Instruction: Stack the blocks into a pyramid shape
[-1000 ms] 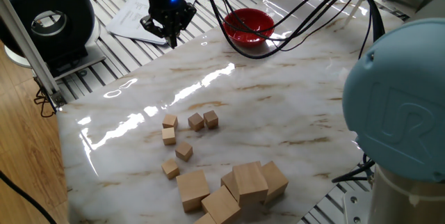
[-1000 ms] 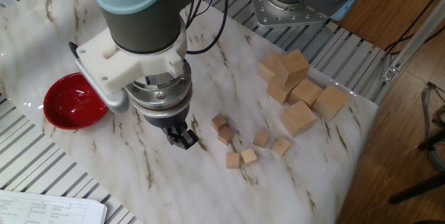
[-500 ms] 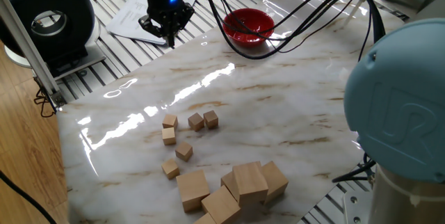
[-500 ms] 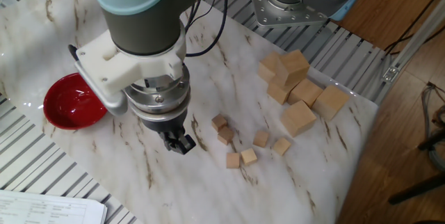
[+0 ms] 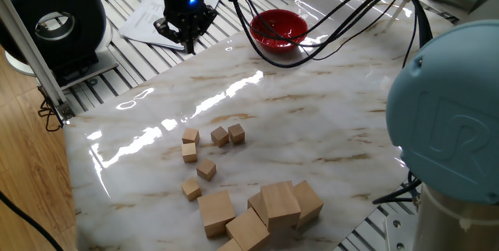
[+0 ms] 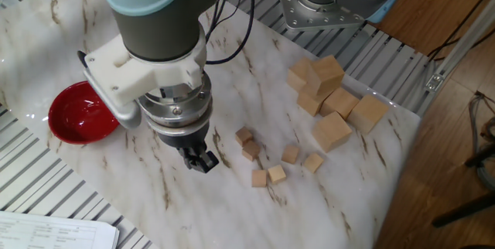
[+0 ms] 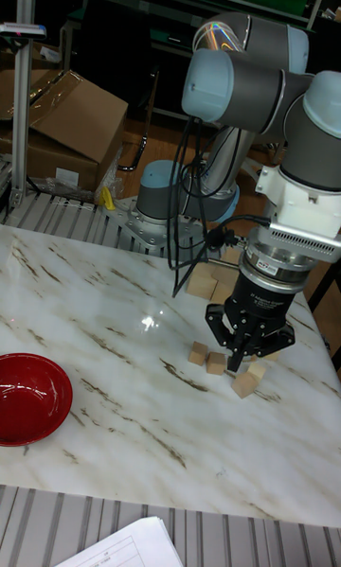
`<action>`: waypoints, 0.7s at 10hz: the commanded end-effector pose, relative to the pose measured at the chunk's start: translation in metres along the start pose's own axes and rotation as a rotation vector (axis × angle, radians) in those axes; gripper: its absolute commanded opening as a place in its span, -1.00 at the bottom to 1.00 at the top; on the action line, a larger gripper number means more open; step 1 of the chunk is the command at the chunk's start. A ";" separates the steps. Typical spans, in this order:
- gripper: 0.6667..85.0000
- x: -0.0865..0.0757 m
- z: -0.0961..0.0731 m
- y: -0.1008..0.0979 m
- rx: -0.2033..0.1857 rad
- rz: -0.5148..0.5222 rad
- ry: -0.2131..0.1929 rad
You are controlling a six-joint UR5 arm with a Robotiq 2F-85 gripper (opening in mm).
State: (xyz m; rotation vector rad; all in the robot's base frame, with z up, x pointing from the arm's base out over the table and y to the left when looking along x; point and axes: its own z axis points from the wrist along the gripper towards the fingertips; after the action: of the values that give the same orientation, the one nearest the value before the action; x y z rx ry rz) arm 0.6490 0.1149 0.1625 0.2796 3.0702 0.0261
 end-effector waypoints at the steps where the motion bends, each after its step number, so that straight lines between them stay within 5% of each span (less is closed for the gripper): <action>1: -0.99 -0.011 -0.003 -0.028 0.108 -0.121 -0.034; 2: -0.99 0.002 -0.001 -0.006 0.020 -0.078 0.009; 4: -0.99 0.014 -0.002 0.008 -0.034 -0.073 0.052; 5: -0.99 0.009 -0.002 -0.017 0.059 -0.175 0.039; 6: -0.99 -0.005 -0.003 -0.028 0.107 -0.209 -0.006; 7: -0.99 -0.003 -0.002 -0.026 0.098 -0.211 0.001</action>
State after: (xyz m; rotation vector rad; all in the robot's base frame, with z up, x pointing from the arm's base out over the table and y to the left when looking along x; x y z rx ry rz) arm 0.6442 0.0967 0.1625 0.0450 3.0977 -0.0893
